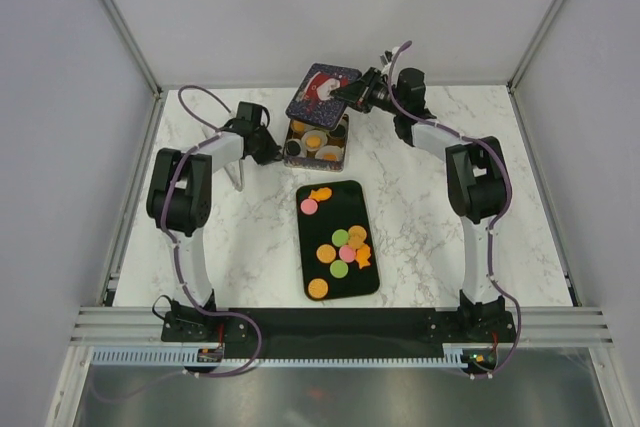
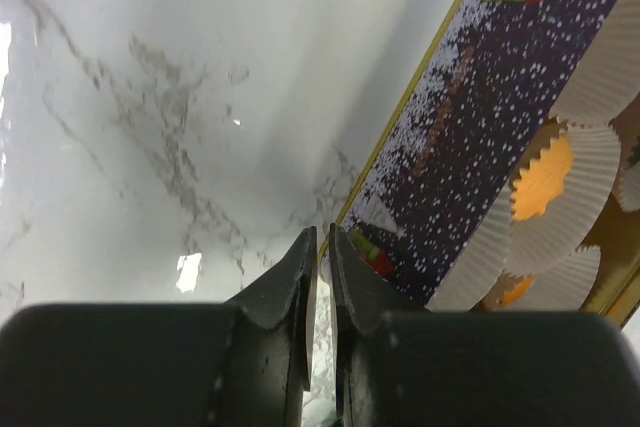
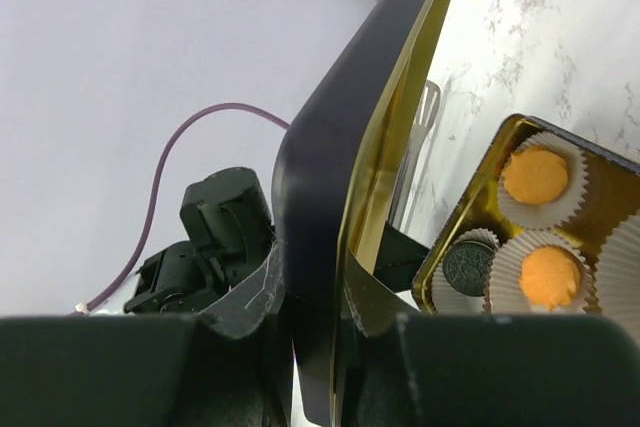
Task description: Pack the cookies
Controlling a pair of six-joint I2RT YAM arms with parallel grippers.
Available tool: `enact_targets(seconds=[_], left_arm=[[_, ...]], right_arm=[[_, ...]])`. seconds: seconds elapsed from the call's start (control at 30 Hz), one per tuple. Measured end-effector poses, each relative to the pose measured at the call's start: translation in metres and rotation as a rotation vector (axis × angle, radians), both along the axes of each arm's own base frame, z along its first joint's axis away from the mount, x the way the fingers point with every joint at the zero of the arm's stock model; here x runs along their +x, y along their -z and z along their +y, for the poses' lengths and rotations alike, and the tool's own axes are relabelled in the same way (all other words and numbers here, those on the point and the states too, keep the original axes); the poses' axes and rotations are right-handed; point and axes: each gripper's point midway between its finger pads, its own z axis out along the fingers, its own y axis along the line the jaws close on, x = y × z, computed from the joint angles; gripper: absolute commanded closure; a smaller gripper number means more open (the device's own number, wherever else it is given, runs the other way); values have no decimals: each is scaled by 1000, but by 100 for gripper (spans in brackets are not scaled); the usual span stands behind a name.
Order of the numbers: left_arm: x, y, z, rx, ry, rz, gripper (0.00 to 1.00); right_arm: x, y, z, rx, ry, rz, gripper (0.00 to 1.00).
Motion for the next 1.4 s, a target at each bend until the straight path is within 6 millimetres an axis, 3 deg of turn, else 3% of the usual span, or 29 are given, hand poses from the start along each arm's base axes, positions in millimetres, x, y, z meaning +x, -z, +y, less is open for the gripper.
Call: enact_targets(seconds=[0.1, 0.23, 0.43, 0.53, 0.6, 0.77, 0.97, 1.4], left_arm=[[-11, -4, -2, -13, 5, -1, 83], [-9, -28, 5, -27, -8, -49, 83], [2, -69, 46, -33, -96, -136, 78], [3, -81, 65, -23, -139, -162, 62], [4, -86, 67, -23, -142, -174, 47], [7, -90, 55, -71, -100, -183, 34], [25, -90, 31, -167, -9, -209, 25], [30, -58, -7, -345, 170, -189, 23]], right_arm=[[2, 6, -8, 10, 1, 26, 100], [2, 14, -12, 32, -23, 49, 100], [-2, 41, -8, 39, -82, 124, 100], [-8, 57, -5, 42, -121, 169, 100], [-11, 65, -3, 45, -144, 195, 100], [-19, 73, 1, 72, -194, 233, 100], [-22, 74, 3, 150, -236, 244, 100], [-28, 93, 16, 175, -302, 287, 98]])
